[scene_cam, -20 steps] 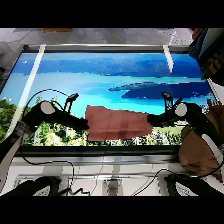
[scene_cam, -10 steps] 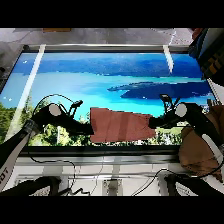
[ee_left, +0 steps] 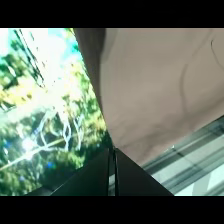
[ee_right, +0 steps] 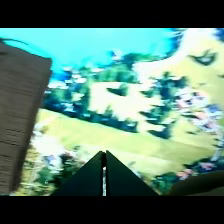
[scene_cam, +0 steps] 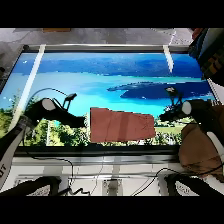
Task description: Fold the clothes and pants, and hang the long-sleeved shirts on hangers.
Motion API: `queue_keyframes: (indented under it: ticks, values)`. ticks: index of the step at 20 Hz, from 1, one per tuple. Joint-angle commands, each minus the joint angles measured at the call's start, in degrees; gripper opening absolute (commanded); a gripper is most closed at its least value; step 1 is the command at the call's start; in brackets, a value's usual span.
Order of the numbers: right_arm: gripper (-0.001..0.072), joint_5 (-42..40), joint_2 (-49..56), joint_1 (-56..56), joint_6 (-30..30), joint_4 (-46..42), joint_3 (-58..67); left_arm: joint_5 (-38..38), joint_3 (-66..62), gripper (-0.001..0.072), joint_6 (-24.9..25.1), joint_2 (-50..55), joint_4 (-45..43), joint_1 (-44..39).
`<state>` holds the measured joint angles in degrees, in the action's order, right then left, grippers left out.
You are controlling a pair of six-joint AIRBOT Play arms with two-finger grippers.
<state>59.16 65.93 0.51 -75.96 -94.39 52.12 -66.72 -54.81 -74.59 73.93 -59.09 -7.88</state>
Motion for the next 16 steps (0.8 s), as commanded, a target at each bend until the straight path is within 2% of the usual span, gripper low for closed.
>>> queue_keyframes:
  ticks: [1, 5, 6, 7, 8, 9, 10, 12, 16]
  values:
    - [0.0014, 2.08, 0.81, 10.64, 16.06, 7.28, 0.90, -2.89, -5.64, 0.0036, 0.00, -1.25, -0.61, 4.44]
    - [0.0013, 12.83, 6.49, 24.24, 29.05, 39.28, 0.92, -3.02, -6.62, 0.0036, 0.00, -3.43, -0.26, 5.03]
    - [0.0015, 16.11, 8.61, 26.23, 29.40, 45.75, 0.92, -2.99, -6.60, 0.0036, 0.00, -3.41, -0.28, 4.74]
    - [0.0019, 16.65, 10.34, 27.23, 28.70, 48.63, 0.92, -2.97, -6.60, 0.0036, -0.02, -3.37, -0.24, 4.63]
    - [0.0108, 15.76, 11.82, 27.58, 26.80, 49.05, 0.90, -2.99, -6.60, 0.0036, -0.02, -3.39, -0.26, 4.61]
    - [0.0363, 14.71, 13.00, 27.56, 24.11, 48.59, 0.90, -2.99, -6.60, 0.0036, -0.02, -3.37, -0.26, 4.63]
    - [0.0563, 13.92, 14.29, 27.39, 20.68, 48.19, 0.92, -2.99, -6.60, 0.0036, -0.02, -3.37, -0.26, 4.63]
    - [0.0574, 14.05, 17.09, 26.62, 17.11, 47.06, 0.90, -2.99, -6.60, 0.0036, -0.02, -3.37, -0.26, 4.63]
    - [0.0580, 16.33, 23.23, 23.10, 16.61, 47.19, 0.92, -2.97, -6.60, 0.0036, -0.02, -3.37, -0.26, 4.63]
